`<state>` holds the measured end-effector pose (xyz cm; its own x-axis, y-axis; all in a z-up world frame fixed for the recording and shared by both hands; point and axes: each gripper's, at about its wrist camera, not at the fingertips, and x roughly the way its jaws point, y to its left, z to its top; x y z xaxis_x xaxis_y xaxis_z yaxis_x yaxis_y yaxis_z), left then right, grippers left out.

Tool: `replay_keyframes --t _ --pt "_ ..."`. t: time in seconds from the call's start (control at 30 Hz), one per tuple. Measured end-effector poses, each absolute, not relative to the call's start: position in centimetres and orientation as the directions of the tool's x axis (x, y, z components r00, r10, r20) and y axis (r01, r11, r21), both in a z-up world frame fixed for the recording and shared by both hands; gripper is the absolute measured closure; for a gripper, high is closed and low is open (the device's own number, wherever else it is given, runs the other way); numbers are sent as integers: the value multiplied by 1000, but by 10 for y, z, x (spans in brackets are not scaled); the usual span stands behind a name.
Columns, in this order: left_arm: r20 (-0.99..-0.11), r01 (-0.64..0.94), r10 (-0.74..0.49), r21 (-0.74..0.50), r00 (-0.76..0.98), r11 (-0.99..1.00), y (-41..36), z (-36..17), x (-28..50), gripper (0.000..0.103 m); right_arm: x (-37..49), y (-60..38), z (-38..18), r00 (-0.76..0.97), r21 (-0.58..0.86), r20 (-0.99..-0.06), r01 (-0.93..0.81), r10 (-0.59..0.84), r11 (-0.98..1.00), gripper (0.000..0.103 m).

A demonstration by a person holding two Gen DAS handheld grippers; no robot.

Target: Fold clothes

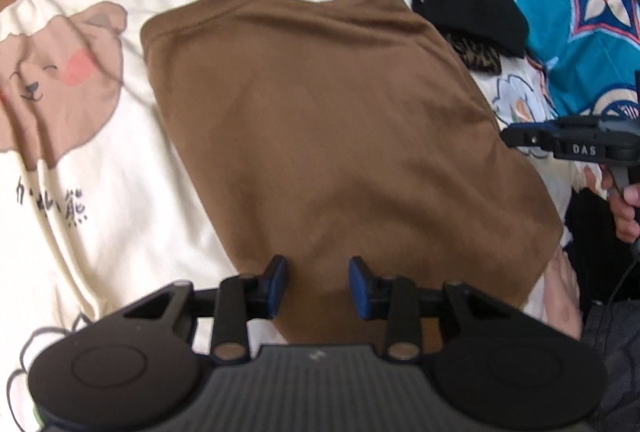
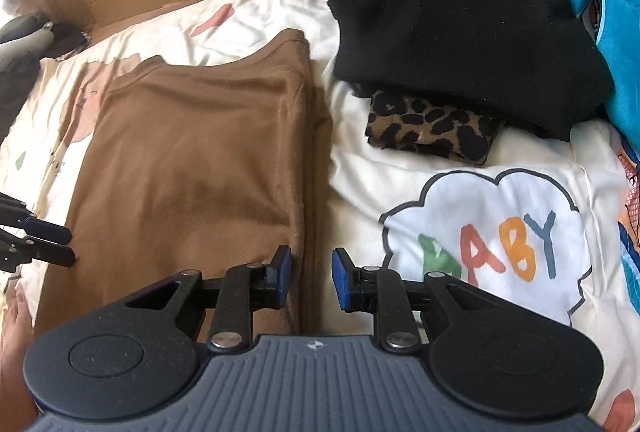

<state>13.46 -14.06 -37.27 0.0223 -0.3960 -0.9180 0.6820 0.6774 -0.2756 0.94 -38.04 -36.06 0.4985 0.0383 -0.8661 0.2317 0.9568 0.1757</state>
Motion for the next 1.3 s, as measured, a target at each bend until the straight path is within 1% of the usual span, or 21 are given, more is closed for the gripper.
replay_keyframes --t 0.17,0.27,0.33,0.4,0.47,0.6,0.9,1.07,1.3 --pt "-928 711 -373 -273 -16 648 -142 -373 127 66 1 -382 -351 507 196 -861 249 45 948 73" --pt "-925 722 -373 -307 -73 620 -140 -370 123 67 -6 -382 -346 508 200 -860 248 48 948 73" --pt "-920 725 -374 -335 -115 602 -138 -369 120 71 -9 -379 -345 502 201 -863 241 55 949 73" --pt "-913 720 -376 -369 -161 588 -135 -369 117 85 -12 -376 -344 497 202 -865 230 63 952 73" --pt "-901 707 -379 -408 -211 578 -132 -370 113 91 -15 -372 -344 494 203 -867 214 73 955 73" --pt "-894 711 -365 -432 -258 556 -131 -371 103 92 -17 -361 -344 483 213 -869 170 107 962 73" --pt "-871 710 -368 -482 -325 514 -124 -364 91 92 -27 -348 -346 412 179 -905 133 110 975 72" --pt "-886 708 -333 -459 -323 537 -126 -389 85 93 -29 -346 -353 384 165 -918 135 102 977 72" --pt "-903 735 -305 -425 -303 529 -131 -403 84 92 -28 -347 -358 364 134 -928 139 75 981 72"
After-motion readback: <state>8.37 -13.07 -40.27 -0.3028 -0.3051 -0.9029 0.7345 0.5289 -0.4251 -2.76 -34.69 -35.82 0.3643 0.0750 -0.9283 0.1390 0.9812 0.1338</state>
